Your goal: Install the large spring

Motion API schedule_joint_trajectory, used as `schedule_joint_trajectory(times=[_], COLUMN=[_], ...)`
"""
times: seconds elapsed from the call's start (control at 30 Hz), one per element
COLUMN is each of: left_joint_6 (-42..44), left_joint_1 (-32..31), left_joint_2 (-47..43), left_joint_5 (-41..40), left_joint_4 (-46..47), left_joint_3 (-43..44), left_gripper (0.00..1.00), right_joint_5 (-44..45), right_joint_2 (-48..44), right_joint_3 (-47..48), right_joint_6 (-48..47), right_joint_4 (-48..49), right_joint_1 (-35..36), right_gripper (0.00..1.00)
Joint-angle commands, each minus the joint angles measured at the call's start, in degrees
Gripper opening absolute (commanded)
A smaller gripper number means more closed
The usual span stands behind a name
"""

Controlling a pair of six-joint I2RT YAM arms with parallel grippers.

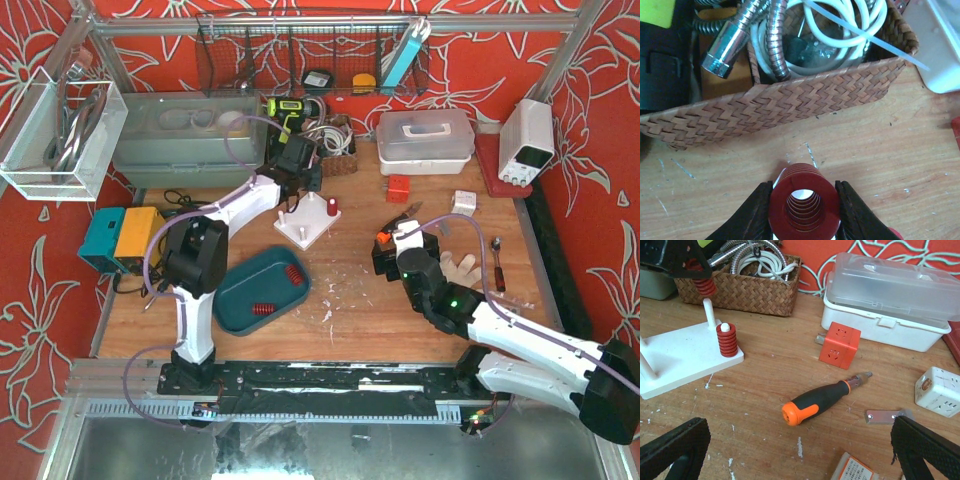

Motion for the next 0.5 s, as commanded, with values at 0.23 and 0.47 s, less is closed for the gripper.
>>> schedule_joint_trajectory(times=[0.23, 0.47], left_joint_6=[1.07, 2.0], left_joint_1=[-0.03, -0.05], left_joint_2=[4.8, 6.42], left_joint_5=[0.18, -1.55], left_joint_4=[-2.46, -4.36], left_joint_3=[3.31, 4.89], left_gripper=[0.0, 0.0], right_joint_5=[0.26, 0.59], right_joint_2=[-0.06, -0.33], right_joint_3=[-0.29, -0.38], right_joint_6=[0.04, -0.09], right_joint_4=[1.08, 1.03], right_joint_1=[-0.5, -0.68], right_gripper=[0.99, 0.99])
